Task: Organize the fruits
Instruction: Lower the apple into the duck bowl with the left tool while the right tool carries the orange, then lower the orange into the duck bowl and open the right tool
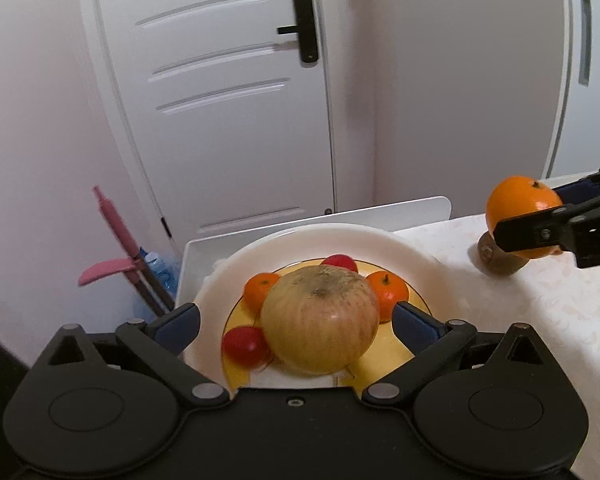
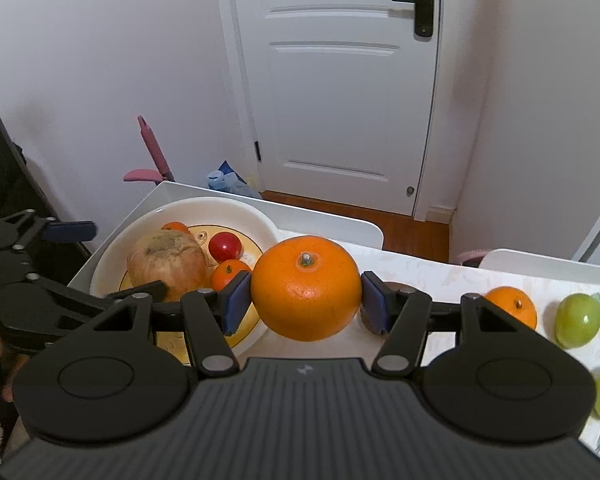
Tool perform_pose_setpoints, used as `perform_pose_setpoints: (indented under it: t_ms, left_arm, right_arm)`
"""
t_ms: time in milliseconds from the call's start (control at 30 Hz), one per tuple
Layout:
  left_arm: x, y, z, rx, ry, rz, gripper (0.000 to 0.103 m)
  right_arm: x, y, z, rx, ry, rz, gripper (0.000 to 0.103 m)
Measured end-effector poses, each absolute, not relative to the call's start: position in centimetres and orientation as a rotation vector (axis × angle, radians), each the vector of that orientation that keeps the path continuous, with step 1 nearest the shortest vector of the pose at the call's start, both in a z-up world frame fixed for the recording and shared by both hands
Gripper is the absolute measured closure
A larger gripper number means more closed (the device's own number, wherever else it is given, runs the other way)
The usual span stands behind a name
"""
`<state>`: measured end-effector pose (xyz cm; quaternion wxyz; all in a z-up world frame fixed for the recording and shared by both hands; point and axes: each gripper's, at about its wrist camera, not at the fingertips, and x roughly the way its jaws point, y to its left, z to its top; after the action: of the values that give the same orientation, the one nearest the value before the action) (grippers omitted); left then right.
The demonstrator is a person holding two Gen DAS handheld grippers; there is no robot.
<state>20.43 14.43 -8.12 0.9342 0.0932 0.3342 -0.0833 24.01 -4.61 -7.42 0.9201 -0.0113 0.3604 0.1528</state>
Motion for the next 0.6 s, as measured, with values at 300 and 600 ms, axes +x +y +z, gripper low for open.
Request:
perform_pose_setpoints:
  t_ms: [300, 600]
  left_arm:
    - [17.5, 15.5, -7.1, 0.137, 0.714, -0.096, 0.0]
    - [14.9, 15.8, -7.1, 0.106, 0.742, -0.039, 0.0]
  right_arm:
    - [24.3, -3.6, -7.6, -0.064, 0.749, 0.404, 0.029]
    - [24.7, -0.7, -9.4, -0.143, 0.786, 0.519, 0.029]
